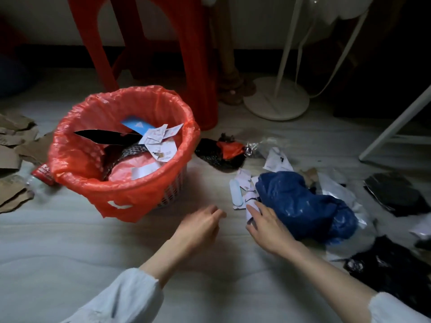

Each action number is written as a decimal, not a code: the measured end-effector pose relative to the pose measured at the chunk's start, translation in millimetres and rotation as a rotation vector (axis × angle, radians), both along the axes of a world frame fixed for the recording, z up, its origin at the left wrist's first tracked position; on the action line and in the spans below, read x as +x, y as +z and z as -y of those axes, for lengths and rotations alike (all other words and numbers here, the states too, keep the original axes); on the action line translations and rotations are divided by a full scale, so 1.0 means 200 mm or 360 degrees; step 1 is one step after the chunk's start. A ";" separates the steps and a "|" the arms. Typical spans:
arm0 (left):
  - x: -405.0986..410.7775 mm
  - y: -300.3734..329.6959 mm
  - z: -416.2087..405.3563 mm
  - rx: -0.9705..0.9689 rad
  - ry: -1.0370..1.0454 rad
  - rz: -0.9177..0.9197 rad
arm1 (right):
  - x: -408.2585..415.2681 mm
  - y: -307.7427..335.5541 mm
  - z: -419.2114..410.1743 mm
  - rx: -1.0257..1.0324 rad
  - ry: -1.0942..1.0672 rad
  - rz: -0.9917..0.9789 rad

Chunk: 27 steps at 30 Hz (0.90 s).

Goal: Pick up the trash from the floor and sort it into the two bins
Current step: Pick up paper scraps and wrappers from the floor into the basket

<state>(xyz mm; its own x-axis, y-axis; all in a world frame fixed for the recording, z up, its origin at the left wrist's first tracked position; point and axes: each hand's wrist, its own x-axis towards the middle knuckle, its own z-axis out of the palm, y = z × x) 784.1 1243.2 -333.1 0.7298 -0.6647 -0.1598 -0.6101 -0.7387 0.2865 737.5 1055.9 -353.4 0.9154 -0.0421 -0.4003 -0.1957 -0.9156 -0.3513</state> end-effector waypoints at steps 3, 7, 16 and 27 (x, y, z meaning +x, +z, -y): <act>0.05 -0.13 0.03 0.0283 -0.0036 -0.0260 | 0.03 -0.08 0.05 -0.0300 0.0186 -0.0042; 0.10 -0.23 0.14 0.0499 -0.0148 -0.0273 | 0.01 -0.19 0.22 -0.0530 0.0215 -0.0038; 0.31 -0.46 0.52 0.0384 -0.0043 -0.0135 | -0.07 -0.32 0.22 -0.0481 -0.0259 0.0418; 0.06 -0.49 0.26 0.0272 -0.0058 -0.0044 | 0.00 -0.32 0.18 0.0401 -0.0942 0.0145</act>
